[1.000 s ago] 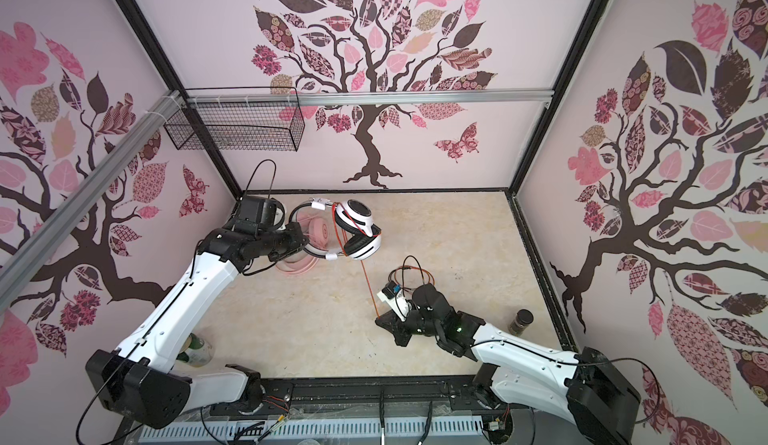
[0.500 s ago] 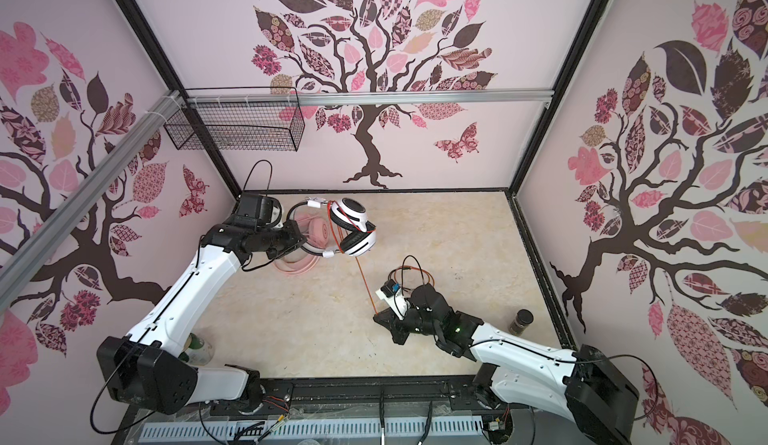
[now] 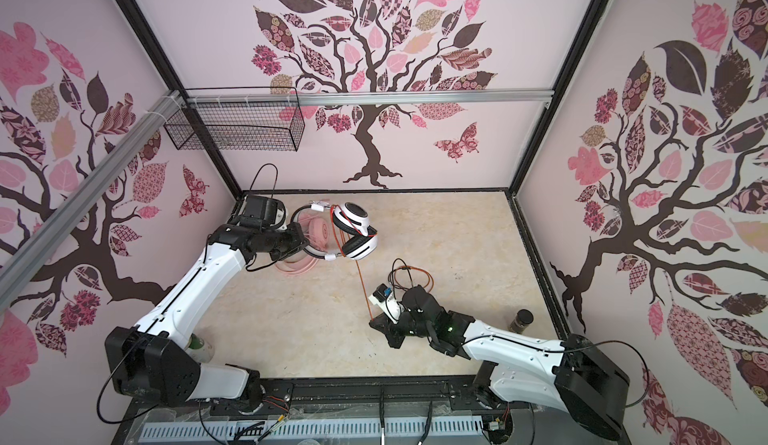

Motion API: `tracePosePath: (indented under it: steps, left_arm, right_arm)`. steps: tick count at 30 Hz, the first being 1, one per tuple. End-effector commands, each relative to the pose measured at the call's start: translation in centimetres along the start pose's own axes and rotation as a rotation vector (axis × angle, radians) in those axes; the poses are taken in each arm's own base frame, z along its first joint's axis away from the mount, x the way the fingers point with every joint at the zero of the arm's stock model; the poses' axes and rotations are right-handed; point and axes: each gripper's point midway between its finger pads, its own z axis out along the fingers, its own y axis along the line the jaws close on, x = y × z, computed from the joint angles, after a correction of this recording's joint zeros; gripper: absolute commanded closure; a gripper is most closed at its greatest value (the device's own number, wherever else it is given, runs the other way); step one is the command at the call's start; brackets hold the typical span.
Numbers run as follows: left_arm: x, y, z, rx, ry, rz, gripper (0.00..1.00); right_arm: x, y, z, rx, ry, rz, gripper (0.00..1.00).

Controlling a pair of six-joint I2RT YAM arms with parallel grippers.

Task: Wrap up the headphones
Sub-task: 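Lift the red cable with the right gripper toward the white headset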

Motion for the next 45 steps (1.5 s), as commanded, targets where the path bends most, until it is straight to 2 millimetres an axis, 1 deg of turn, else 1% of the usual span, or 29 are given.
tracePosePath:
  steps: [1,6,10,12,18,21,24,26,29,32,35,41,45]
  left_arm:
    - [-2.8,-1.6,-1.1,0.056,-0.093,0.006,1.0]
    - [-2.6,-1.5,0.0,0.061,-0.064,-0.015,1.0]
    - [-2.8,-1.1,0.1,0.045,-0.064,-0.02,1.0]
    - [-2.9,-0.8,0.2,0.035,-0.069,-0.021,1.0]
    - [-2.6,-0.2,0.7,0.009,-0.047,-0.021,1.0]
    - [-2.7,-0.1,0.5,0.0,-0.054,-0.018,1.0]
    - [-2.8,0.0,0.2,-0.002,-0.071,-0.015,1.0]
    - [-2.8,0.2,0.1,-0.015,-0.074,-0.017,1.0]
    - [-2.7,0.2,0.2,-0.023,-0.061,-0.008,1.0]
    - [-2.5,0.3,0.2,-0.045,-0.05,0.015,1.0]
    - [-2.1,0.2,0.3,-0.077,-0.038,0.05,1.0]
    - [-0.7,-1.0,0.4,-0.159,-0.023,0.201,1.0]
    - [0.6,-2.2,0.7,-0.173,-0.001,0.333,1.0]
  right_arm:
    - [0.0,1.5,0.4,-0.005,0.077,-0.078,1.0]
    - [-0.2,3.3,0.9,0.035,0.167,-0.196,1.0]
    - [0.4,5.0,0.8,0.061,0.253,-0.286,1.0]
    - [0.1,5.9,0.4,0.065,0.273,-0.313,1.0]
    - [-2.8,8.0,-1.7,0.037,0.243,-0.342,1.0]
    - [-4.2,8.8,-2.7,0.019,0.222,-0.372,1.0]
    - [-5.7,9.1,-3.6,0.029,0.207,-0.392,1.0]
    - [-6.6,9.1,-4.2,0.042,0.195,-0.409,1.0]
    - [-7.9,8.5,-4.9,0.095,0.185,-0.449,1.0]
    - [-9.3,7.5,-5.3,0.179,0.199,-0.497,1.0]
    - [-11.0,6.1,-5.6,0.293,0.213,-0.545,1.0]
    - [-13.6,4.5,-6.4,0.431,0.194,-0.62,1.0]
    - [-15.2,3.2,-7.6,0.533,0.166,-0.65,1.0]
